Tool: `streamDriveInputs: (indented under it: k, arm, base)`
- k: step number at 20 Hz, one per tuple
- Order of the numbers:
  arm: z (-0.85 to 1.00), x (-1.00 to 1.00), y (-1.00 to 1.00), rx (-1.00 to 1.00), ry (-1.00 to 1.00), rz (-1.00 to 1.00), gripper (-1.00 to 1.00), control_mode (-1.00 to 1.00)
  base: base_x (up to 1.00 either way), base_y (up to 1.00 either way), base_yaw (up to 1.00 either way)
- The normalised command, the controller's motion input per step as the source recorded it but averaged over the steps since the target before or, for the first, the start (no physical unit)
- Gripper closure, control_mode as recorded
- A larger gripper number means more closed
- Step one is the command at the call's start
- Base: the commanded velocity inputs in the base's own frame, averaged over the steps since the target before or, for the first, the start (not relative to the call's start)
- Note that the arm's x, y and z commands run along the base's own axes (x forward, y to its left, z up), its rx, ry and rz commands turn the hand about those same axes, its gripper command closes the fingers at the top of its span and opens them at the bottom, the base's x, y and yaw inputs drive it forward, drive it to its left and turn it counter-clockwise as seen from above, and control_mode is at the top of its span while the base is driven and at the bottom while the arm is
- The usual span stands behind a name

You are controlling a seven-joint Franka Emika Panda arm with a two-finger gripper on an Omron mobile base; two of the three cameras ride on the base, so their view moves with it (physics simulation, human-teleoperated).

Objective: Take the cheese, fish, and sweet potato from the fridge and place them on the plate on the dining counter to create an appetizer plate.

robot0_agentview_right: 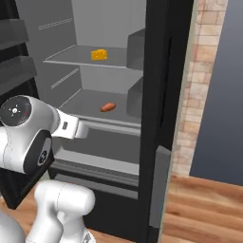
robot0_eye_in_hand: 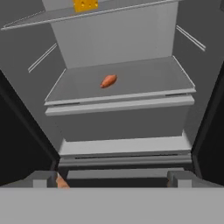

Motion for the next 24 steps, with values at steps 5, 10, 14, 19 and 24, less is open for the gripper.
streamDriveInputs:
  k: [5,10,14,19,24]
  arm:
    - [0.00,0.00,0.00,0.00,0.00,0.00,-1.00,1.00]
    - [0.00,0.00,0.00,0.00,0.00,0.00,-1.00,1.00]
    - [0.00,0.00,0.00,0.00,0.00,0.00,-1.00,1.00]
    - [-0.04,0.16,0.00,0.00,0.02,0.02,-1.00,-1.00]
    - [-0.16,0.58,0.02,0.00,0.01,0.01,-1.00,-1.00]
  base:
    - [0.19,0.45,-0.25]
    - [0.20,0.16,-0.10]
    - [0.27,0.00,0.00]
    - [0.16,0.00,0.00]
    - [0.00,0.00,0.00]
